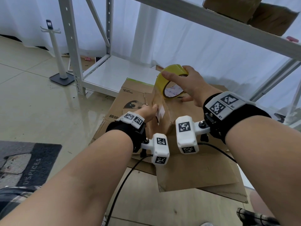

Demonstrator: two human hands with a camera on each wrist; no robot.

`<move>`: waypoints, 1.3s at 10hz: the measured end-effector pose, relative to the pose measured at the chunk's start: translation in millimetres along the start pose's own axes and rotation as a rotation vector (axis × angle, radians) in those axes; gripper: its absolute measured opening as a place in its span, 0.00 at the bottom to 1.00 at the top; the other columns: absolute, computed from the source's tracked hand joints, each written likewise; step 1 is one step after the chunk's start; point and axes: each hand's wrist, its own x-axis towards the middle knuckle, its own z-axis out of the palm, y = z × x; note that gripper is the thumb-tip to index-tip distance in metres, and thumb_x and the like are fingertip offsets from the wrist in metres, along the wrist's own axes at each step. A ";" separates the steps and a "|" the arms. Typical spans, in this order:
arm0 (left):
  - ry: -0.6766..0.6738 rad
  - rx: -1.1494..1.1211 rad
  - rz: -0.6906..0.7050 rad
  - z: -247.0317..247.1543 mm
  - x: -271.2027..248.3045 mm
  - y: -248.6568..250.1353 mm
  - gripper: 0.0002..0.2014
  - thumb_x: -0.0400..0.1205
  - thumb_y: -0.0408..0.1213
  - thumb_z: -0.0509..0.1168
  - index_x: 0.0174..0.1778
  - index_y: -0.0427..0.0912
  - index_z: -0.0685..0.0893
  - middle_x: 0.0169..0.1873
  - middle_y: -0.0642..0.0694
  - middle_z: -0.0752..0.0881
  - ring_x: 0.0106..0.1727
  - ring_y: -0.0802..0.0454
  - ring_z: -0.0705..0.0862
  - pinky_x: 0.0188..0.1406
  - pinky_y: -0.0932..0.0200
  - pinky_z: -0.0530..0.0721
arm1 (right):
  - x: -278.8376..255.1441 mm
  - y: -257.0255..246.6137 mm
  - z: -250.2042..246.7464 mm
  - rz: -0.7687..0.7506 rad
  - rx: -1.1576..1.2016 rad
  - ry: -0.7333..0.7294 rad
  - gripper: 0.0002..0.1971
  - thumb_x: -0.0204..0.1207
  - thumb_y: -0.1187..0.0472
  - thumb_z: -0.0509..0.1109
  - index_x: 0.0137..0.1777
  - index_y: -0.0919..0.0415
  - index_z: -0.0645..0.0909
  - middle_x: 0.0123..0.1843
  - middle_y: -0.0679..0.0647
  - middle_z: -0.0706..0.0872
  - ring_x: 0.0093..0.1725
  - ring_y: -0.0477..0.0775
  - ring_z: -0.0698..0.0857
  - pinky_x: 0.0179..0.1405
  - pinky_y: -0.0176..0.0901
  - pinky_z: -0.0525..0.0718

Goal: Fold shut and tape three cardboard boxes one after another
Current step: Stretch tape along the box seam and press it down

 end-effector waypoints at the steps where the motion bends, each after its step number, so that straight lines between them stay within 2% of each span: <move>1: 0.122 0.066 -0.066 -10.7 1.4 10.4 0.29 0.86 0.49 0.58 0.75 0.31 0.65 0.73 0.33 0.68 0.73 0.37 0.72 0.72 0.46 0.72 | -0.5 -1.2 -1.1 -0.002 -0.004 -0.012 0.47 0.63 0.34 0.76 0.80 0.46 0.62 0.70 0.48 0.74 0.65 0.55 0.78 0.54 0.61 0.86; 2: 0.321 -0.238 0.165 -22.5 -5.4 18.5 0.15 0.83 0.37 0.61 0.63 0.34 0.76 0.65 0.37 0.75 0.59 0.43 0.81 0.62 0.50 0.81 | -1.4 -0.8 -1.3 -0.001 -0.005 -0.023 0.47 0.63 0.33 0.76 0.80 0.47 0.62 0.70 0.49 0.74 0.66 0.55 0.78 0.54 0.60 0.86; 3: 0.297 -0.581 0.244 -23.2 -26.0 31.0 0.11 0.83 0.27 0.53 0.46 0.36 0.81 0.43 0.40 0.84 0.46 0.46 0.84 0.52 0.49 0.86 | -1.4 -0.9 -1.7 -0.008 -0.015 -0.029 0.47 0.64 0.33 0.75 0.80 0.48 0.61 0.70 0.49 0.74 0.65 0.56 0.78 0.54 0.60 0.86; 4: 0.194 -0.721 0.190 -13.6 -35.4 33.1 0.13 0.84 0.28 0.54 0.56 0.28 0.81 0.34 0.47 0.79 0.40 0.48 0.80 0.52 0.50 0.84 | -0.7 -1.1 -1.7 -0.008 -0.020 -0.028 0.45 0.64 0.30 0.73 0.78 0.47 0.63 0.70 0.50 0.75 0.65 0.57 0.79 0.53 0.61 0.86; 5: 0.228 -0.706 0.108 -3.9 -36.6 29.3 0.19 0.85 0.35 0.56 0.71 0.32 0.72 0.57 0.41 0.79 0.56 0.47 0.79 0.65 0.50 0.76 | 0.1 -0.2 -1.6 -0.008 -0.012 -0.026 0.44 0.65 0.29 0.71 0.78 0.47 0.63 0.69 0.51 0.75 0.64 0.58 0.79 0.53 0.61 0.86; 6: 0.191 -0.795 0.116 -3.8 -36.1 27.8 0.10 0.85 0.40 0.52 0.55 0.41 0.75 0.58 0.34 0.80 0.57 0.47 0.78 0.56 0.55 0.77 | 1.1 1.6 -2.1 -0.019 -0.013 -0.029 0.44 0.66 0.30 0.71 0.78 0.48 0.62 0.68 0.51 0.75 0.64 0.58 0.79 0.55 0.61 0.86; 7: 0.100 -0.731 0.155 -5.0 -35.4 25.5 0.23 0.88 0.53 0.45 0.45 0.43 0.80 0.41 0.46 0.83 0.49 0.49 0.80 0.51 0.57 0.76 | 2.0 1.7 -2.8 -0.023 -0.006 -0.033 0.45 0.65 0.30 0.72 0.78 0.49 0.62 0.67 0.50 0.75 0.64 0.58 0.79 0.56 0.61 0.85; 8: -0.079 -0.762 0.191 -0.9 -37.0 24.7 0.40 0.83 0.67 0.34 0.67 0.43 0.80 0.54 0.47 0.87 0.57 0.54 0.84 0.54 0.62 0.78 | 1.8 0.2 -3.4 -0.003 0.017 -0.046 0.45 0.64 0.28 0.71 0.77 0.49 0.63 0.68 0.50 0.76 0.64 0.58 0.80 0.54 0.61 0.86; 9: -0.146 -0.656 0.229 7.9 -35.5 26.1 0.42 0.81 0.70 0.32 0.78 0.46 0.70 0.68 0.50 0.79 0.74 0.51 0.74 0.59 0.65 0.74 | 1.9 2.1 -6.5 0.036 0.061 -0.062 0.45 0.60 0.27 0.71 0.74 0.49 0.67 0.66 0.51 0.78 0.62 0.58 0.82 0.55 0.59 0.85; 10: -0.156 -0.429 0.198 16.1 -35.3 24.4 0.57 0.63 0.85 0.46 0.84 0.54 0.53 0.81 0.50 0.62 0.81 0.49 0.62 0.79 0.51 0.59 | 2.6 9.0 -11.6 0.067 0.154 -0.071 0.46 0.61 0.30 0.75 0.75 0.51 0.65 0.65 0.52 0.79 0.61 0.56 0.83 0.55 0.58 0.85; 11: -0.167 -0.259 0.203 17.7 -32.1 21.1 0.71 0.55 0.73 0.72 0.83 0.50 0.35 0.83 0.46 0.57 0.81 0.46 0.61 0.81 0.45 0.60 | 3.7 16.3 -15.2 0.089 0.277 -0.073 0.46 0.66 0.36 0.76 0.80 0.50 0.60 0.65 0.50 0.76 0.64 0.56 0.80 0.63 0.59 0.81; 12: -0.141 -0.293 0.186 18.3 -21.8 20.9 0.74 0.50 0.63 0.77 0.83 0.51 0.33 0.82 0.46 0.60 0.79 0.46 0.66 0.78 0.46 0.66 | 4.1 15.5 -14.3 0.079 0.275 -0.066 0.46 0.67 0.36 0.76 0.80 0.51 0.60 0.64 0.50 0.76 0.64 0.56 0.80 0.62 0.58 0.81; 13: -0.155 -0.329 0.163 21.4 -17.8 23.4 0.72 0.51 0.63 0.76 0.82 0.54 0.32 0.83 0.47 0.56 0.79 0.45 0.66 0.78 0.46 0.67 | 5.6 15.4 -13.5 0.077 0.257 -0.059 0.45 0.63 0.34 0.76 0.77 0.51 0.64 0.67 0.51 0.78 0.64 0.56 0.80 0.60 0.58 0.82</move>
